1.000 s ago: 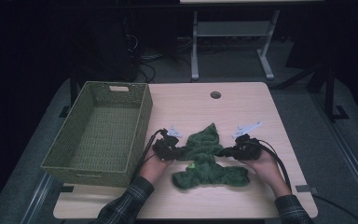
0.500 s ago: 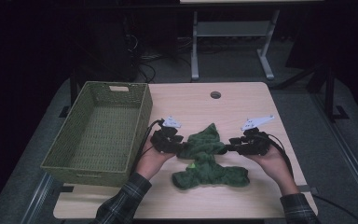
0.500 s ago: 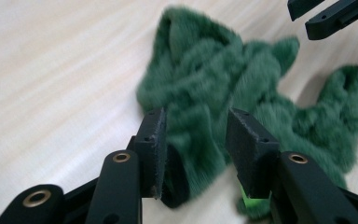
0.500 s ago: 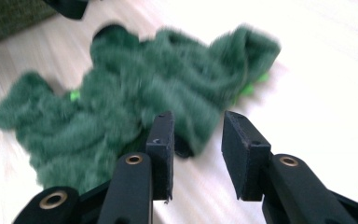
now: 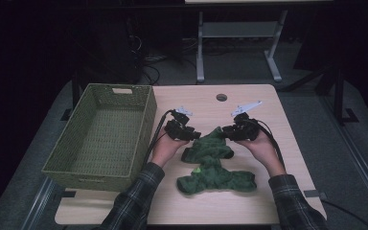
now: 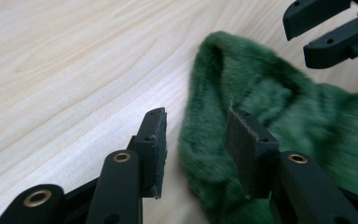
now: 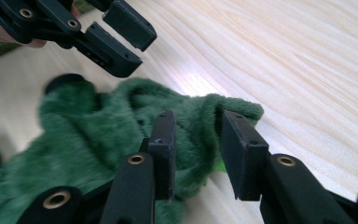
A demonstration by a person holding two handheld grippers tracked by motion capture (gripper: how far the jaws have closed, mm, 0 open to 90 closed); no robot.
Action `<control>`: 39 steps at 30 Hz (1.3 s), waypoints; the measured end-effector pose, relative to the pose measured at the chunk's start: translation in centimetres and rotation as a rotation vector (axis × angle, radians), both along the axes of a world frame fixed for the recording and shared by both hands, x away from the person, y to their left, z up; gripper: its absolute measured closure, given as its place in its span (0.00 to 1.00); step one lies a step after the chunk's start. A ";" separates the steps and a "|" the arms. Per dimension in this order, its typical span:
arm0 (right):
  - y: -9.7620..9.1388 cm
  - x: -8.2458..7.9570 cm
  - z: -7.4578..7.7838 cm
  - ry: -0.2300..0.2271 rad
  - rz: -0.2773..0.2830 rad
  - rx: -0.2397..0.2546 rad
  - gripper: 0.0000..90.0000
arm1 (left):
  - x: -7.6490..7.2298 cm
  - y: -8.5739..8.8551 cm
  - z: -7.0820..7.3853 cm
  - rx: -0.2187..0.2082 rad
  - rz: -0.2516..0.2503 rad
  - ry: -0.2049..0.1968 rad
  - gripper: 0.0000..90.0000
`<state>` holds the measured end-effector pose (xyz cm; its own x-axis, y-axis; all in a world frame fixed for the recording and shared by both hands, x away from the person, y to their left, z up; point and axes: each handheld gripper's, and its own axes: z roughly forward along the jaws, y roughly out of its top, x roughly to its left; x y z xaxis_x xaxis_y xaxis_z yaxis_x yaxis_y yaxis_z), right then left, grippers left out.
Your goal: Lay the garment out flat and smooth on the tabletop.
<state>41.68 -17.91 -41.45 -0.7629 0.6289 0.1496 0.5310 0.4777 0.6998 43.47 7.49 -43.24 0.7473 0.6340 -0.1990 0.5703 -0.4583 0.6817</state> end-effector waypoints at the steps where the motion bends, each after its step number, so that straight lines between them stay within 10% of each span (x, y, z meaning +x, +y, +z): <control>1: 0.1 0.2 -0.2 0.004 -0.001 -0.010 0.73 | 0.2 -0.2 -0.4 0.004 0.001 0.002 0.64; 13: 1.1 1.1 -2.5 0.058 0.005 -0.067 0.82 | 0.6 -1.6 -2.4 0.131 -0.060 0.029 0.67; 21: 0.7 0.9 -2.6 0.053 -0.003 -0.063 0.94 | 0.0 -2.2 -2.4 0.179 -0.093 0.013 0.93; 27: 0.4 0.5 -1.7 0.023 -0.005 -0.057 0.95 | 0.0 -1.6 -1.6 0.125 -0.065 -0.001 0.97; 39: -2.5 -0.8 1.2 -0.068 -0.075 -0.011 0.95 | -0.9 0.9 2.1 0.043 0.032 -0.192 0.98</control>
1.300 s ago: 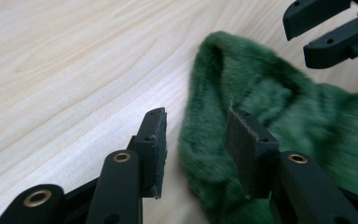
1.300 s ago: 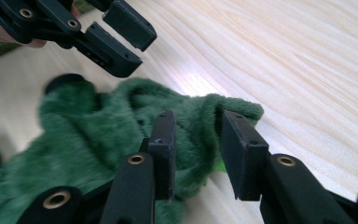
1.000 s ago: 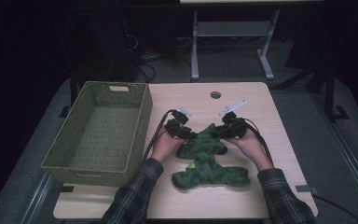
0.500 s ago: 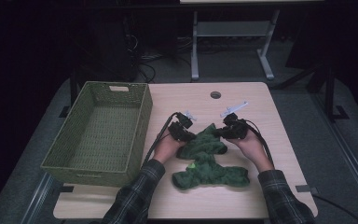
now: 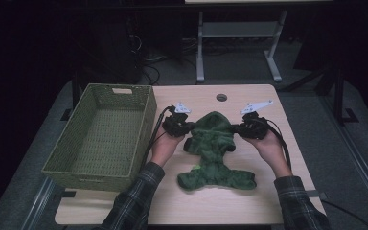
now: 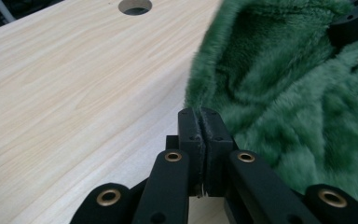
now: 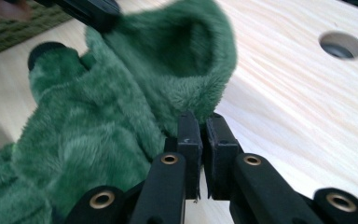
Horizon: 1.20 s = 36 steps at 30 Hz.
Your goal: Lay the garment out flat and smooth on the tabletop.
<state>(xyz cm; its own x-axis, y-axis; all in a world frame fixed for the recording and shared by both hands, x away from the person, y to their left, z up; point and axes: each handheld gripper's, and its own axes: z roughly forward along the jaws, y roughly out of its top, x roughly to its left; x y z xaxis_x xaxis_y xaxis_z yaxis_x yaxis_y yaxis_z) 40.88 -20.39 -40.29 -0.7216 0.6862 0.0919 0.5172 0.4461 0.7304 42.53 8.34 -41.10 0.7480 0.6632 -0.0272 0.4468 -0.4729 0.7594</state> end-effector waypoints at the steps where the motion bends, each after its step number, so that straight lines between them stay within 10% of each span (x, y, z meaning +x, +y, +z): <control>1: -0.2 0.0 -0.1 0.009 -0.008 -0.002 0.95 | 0.0 0.0 -0.2 0.003 0.004 0.002 0.98; 17: -0.8 2.2 -5.2 0.185 -0.104 -0.065 0.95 | 0.7 -0.8 -4.6 0.048 0.020 0.050 0.98; 31: -0.9 3.1 -6.0 0.151 -0.173 -0.077 0.94 | 1.9 -1.4 -5.9 0.054 0.048 0.054 0.96; 36: -1.3 2.7 -5.4 0.140 -0.149 -0.048 0.78 | 1.8 -0.8 -5.0 -0.035 0.050 0.085 0.71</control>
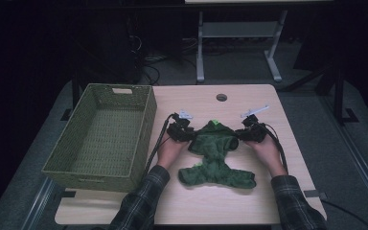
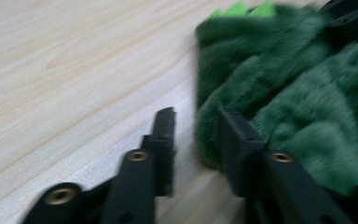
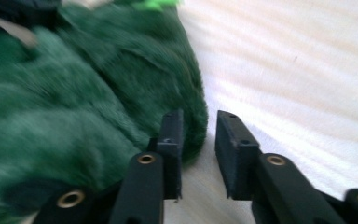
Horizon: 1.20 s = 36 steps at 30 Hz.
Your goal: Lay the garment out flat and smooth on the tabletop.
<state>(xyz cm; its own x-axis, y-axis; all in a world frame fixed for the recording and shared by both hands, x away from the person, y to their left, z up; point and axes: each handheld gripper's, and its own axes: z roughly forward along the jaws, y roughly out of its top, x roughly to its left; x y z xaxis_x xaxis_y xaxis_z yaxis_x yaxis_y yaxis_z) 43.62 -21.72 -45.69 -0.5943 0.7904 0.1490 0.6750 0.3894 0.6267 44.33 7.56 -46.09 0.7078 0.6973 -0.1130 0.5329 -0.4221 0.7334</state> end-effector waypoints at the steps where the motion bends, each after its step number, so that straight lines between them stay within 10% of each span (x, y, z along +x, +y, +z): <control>1: -0.2 -0.2 0.4 -0.008 -0.002 0.019 0.77 | -0.1 0.2 0.4 -0.005 -0.007 -0.005 0.68; 14: -1.0 -3.0 3.8 -0.075 0.026 0.044 0.61 | -3.3 1.0 4.2 -0.022 -0.132 -0.020 0.43; 25: -0.6 -5.6 4.2 -0.108 0.060 0.089 0.60 | -7.8 1.7 4.4 0.026 -0.149 -0.056 0.18; 36: 0.9 -6.7 4.8 -0.119 0.103 0.110 0.62 | -12.5 3.2 3.0 0.015 -0.165 -0.063 0.15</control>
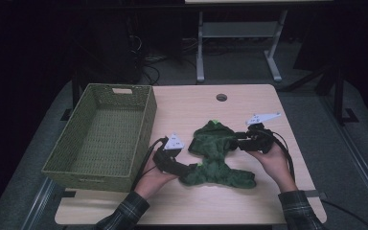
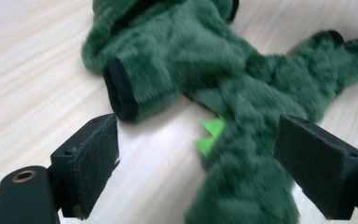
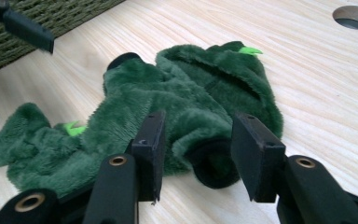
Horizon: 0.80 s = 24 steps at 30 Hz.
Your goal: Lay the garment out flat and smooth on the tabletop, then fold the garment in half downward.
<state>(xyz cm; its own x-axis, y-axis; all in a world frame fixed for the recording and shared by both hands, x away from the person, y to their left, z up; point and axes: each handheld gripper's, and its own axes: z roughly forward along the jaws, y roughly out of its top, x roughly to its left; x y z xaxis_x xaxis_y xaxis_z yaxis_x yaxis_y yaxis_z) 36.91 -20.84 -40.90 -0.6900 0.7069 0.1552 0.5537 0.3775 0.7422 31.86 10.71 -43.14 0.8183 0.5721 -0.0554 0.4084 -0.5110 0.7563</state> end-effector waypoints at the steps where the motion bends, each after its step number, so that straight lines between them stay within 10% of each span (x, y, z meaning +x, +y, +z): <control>1: 0.1 -0.1 0.1 0.001 0.001 0.002 0.62 | -0.3 0.1 -0.1 0.004 -0.005 0.002 0.15; 24: 6.5 -3.0 0.9 -0.012 0.221 0.007 0.70 | -5.8 1.8 -2.6 0.078 -0.028 0.040 0.14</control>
<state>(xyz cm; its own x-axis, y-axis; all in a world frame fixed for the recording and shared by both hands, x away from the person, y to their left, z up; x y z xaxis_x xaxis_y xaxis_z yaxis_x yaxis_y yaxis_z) 33.89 -14.30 -40.00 -0.8300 0.5371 0.1505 0.4494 0.4839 0.7510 26.08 12.55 -45.71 0.8322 0.5527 -0.0443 0.4222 -0.5798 0.6969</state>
